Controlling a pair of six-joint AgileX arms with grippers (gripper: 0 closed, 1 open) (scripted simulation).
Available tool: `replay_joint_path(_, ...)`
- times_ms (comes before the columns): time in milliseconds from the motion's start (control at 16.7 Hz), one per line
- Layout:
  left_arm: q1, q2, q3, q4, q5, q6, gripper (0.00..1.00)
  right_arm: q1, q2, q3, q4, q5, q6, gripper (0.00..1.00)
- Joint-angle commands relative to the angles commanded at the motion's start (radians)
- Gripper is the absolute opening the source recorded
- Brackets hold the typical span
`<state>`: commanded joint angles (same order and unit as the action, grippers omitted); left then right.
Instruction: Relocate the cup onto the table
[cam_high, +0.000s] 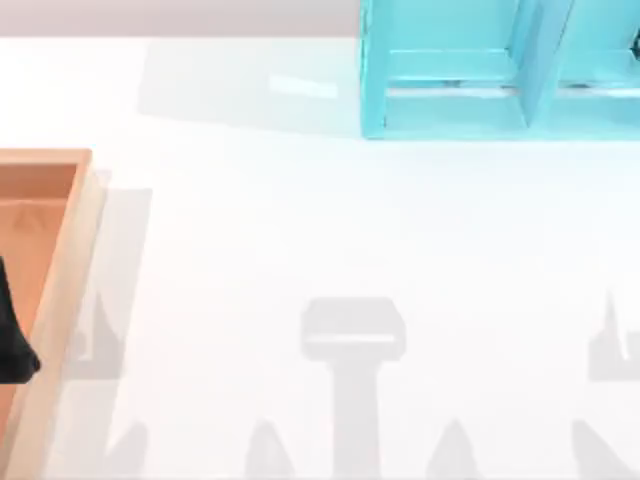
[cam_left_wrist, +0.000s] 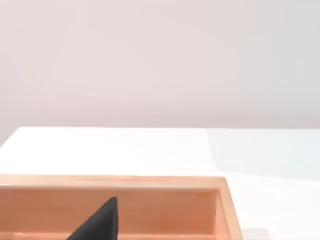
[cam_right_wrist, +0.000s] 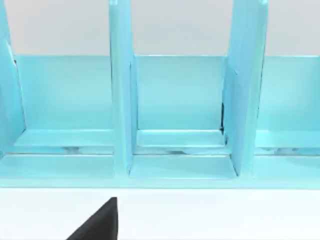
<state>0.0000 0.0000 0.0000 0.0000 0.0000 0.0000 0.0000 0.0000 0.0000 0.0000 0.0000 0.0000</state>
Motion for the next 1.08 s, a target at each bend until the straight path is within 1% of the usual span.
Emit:
replay_joint_path(240,0.008,0.034,0.033,-0.033,0.000,0.009,1.00,0.000,0.000,0.000,0.000,0.000,0.000,1.00)
replay_joint_path(360,0.024,0.108,0.105,-0.105,0.001,0.026,1.00,0.000,0.000,0.000,0.000,0.000,0.000,1.00)
replay_joint_path(480,0.046,0.225,0.214,-0.212,0.001,0.051,1.00,0.000,0.000,0.000,0.000,0.000,0.000,1.00)
replay_joint_path(660,0.089,0.475,0.422,-0.416,0.001,0.097,1.00,0.000,0.000,0.000,0.000,0.000,0.000,1.00)
replay_joint_path(1080,0.197,1.170,0.941,-0.924,0.000,0.212,1.00,0.000,0.000,0.000,0.000,0.000,0.000,1.00)
